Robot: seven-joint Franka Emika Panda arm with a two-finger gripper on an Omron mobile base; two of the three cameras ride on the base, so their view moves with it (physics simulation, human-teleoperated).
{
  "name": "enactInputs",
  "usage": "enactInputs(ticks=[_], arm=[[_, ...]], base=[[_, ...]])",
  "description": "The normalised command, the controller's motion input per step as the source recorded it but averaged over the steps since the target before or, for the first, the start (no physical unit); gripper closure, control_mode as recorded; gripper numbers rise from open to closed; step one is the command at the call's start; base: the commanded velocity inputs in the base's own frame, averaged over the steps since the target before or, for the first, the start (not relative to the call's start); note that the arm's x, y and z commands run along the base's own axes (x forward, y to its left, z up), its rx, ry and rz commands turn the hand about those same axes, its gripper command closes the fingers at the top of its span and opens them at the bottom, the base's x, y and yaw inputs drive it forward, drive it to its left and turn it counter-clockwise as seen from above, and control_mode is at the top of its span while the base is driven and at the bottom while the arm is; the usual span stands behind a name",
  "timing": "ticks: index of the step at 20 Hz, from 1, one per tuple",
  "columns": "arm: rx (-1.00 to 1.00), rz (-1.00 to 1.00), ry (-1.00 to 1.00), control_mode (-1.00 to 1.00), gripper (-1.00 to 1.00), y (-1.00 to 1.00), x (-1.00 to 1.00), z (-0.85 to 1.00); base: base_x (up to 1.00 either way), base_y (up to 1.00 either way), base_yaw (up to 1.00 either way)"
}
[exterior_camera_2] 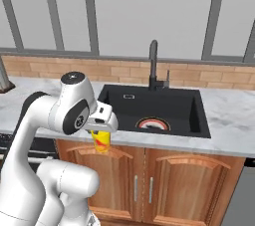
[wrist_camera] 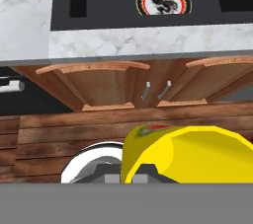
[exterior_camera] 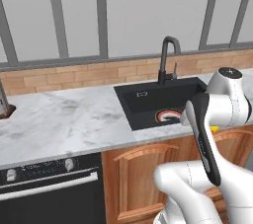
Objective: Pick the cup and bowl and place them in the sink. Then turn on the water.
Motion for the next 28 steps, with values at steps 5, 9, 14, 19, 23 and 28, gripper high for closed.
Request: enactInputs(ticks=[5, 9, 14, 19, 23, 28], arm=[[0.0, 0.0, 0.0, 1.0, 1.0, 0.0, 0.0, 0.0], [0.0, 0.0, 0.0, 1.0, 1.0, 0.0, 0.0, 0.0], [0.0, 0.0, 0.0, 1.0, 1.0, 0.0, 0.0, 0.0], [0.0, 0.0, 0.0, 1.0, 1.0, 0.0, 0.0, 0.0], [0.0, 0.0, 0.0, 1.0, 1.0, 0.0, 0.0, 0.0], [0.0, 0.0, 0.0, 1.0, 1.0, 0.0, 0.0, 0.0]], base=[[0.17, -0.52, 0.12], [0.17, -0.52, 0.12], [0.17, -0.51, 0.13], [0.2, -0.49, 0.14], [0.28, -0.42, 0.19], [0.3, -0.41, 0.2]])
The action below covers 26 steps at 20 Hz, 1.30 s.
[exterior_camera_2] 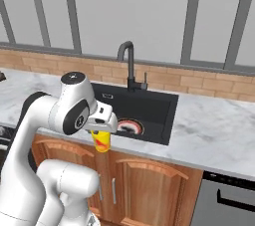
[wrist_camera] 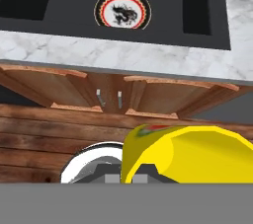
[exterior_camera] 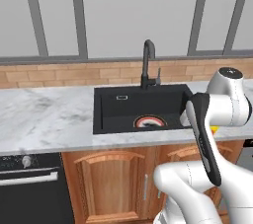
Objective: Pick the cup and bowl and place them in the sink. Then turn on the water.
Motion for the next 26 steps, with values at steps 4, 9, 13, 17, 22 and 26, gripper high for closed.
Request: enactInputs(ticks=[4, 9, 13, 17, 22, 26], arm=[[0.0, 0.0, 0.0, 1.0, 1.0, 0.0, 0.0, 0.0], [0.0, 0.0, 0.0, 1.0, 1.0, 0.0, 0.0, 0.0], [0.0, 0.0, 0.0, 1.0, 1.0, 0.0, 0.0, 0.0], [0.0, 0.0, 0.0, 1.0, 1.0, 0.0, 0.0, 0.0], [0.0, 0.0, 0.0, 1.0, 1.0, 0.0, 0.0, 0.0], [0.0, 0.0, 0.0, 1.0, 1.0, 0.0, 0.0, 0.0]], base=[[0.32, -0.42, 0.15], [0.28, -0.51, 0.03], [0.31, -0.43, -0.03], [0.41, -0.34, 0.0], [0.42, -0.25, 0.0], [0.33, -0.2, 0.0]])
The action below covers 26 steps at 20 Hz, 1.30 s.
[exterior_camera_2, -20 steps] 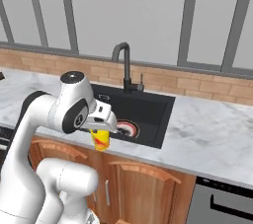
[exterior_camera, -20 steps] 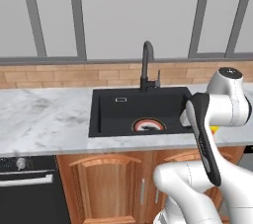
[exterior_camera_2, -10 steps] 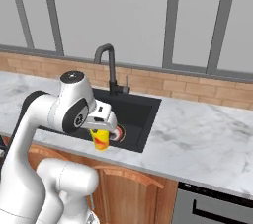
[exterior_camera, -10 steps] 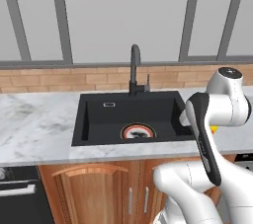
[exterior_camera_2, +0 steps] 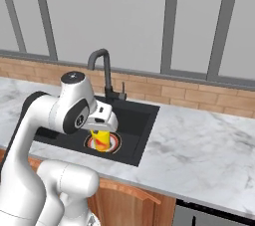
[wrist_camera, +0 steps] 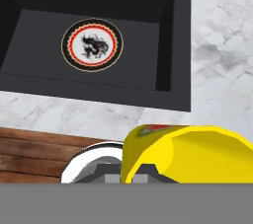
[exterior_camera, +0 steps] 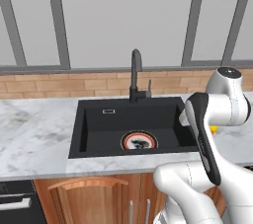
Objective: Pick the cup and bowl and place them in the sink. Then turn on the water.
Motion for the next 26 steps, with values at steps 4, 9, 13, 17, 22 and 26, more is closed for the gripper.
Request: enactInputs(ticks=[4, 9, 13, 17, 22, 26], arm=[[0.0, 0.0, 0.0, 1.0, 1.0, 0.0, 0.0, 0.0], [0.0, 0.0, 0.0, 1.0, 1.0, 0.0, 0.0, 0.0], [0.0, 0.0, 0.0, 1.0, 1.0, 0.0, 0.0, 0.0], [0.0, 0.0, 0.0, 1.0, 1.0, 0.0, 0.0, 0.0], [0.0, 0.0, 0.0, 1.0, 1.0, 0.0, 0.0, 0.0], [0.0, 0.0, 0.0, -1.0, 1.0, 0.0, 0.0, 0.0]], base=[[0.21, -0.11, 0.0], [0.02, -0.02, 0.0], [0.0, 0.0, 0.0], [0.0, 0.0, 0.0], [0.0, 0.0, 0.0], [0.0, 0.0, 0.0]])
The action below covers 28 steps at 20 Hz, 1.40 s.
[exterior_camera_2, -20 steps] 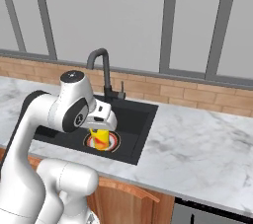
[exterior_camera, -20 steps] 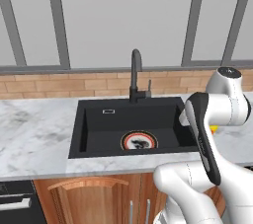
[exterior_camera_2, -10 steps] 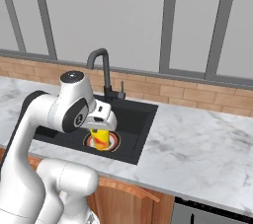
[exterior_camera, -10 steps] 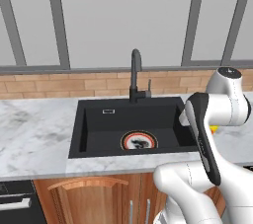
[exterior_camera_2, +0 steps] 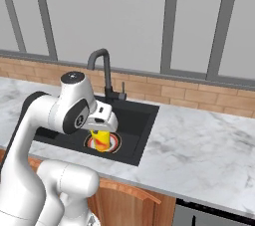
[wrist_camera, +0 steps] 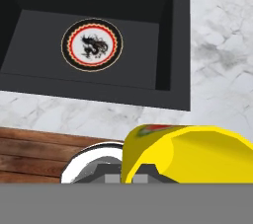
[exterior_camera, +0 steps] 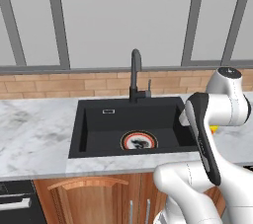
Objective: Pick the cup and bowl and place them in the sink. Then turn on the water.
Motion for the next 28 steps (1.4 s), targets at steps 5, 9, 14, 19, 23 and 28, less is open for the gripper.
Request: enactInputs(ticks=[5, 9, 14, 19, 23, 28], arm=[[0.0, 0.0, 0.0, -1.0, 1.0, 0.0, 0.0, 0.0], [0.0, 0.0, 0.0, -1.0, 1.0, 0.0, 0.0, 0.0], [0.0, 0.0, 0.0, -1.0, 1.0, 0.0, 0.0, 0.0], [0.0, 0.05, 0.07, -1.0, 1.0, -0.04, 0.15, -0.01], [0.01, 0.2, 0.13, -1.0, 1.0, -0.15, 0.27, -0.02], [0.0, 0.28, 0.0, -1.0, 1.0, -0.03, 0.3, -0.03]], base=[[0.0, 0.0, 0.0], [0.0, 0.0, 0.0], [0.0, 0.0, 0.0], [0.0, 0.0, 0.0], [0.0, 0.0, 0.0], [0.0, 0.0, 0.0]])
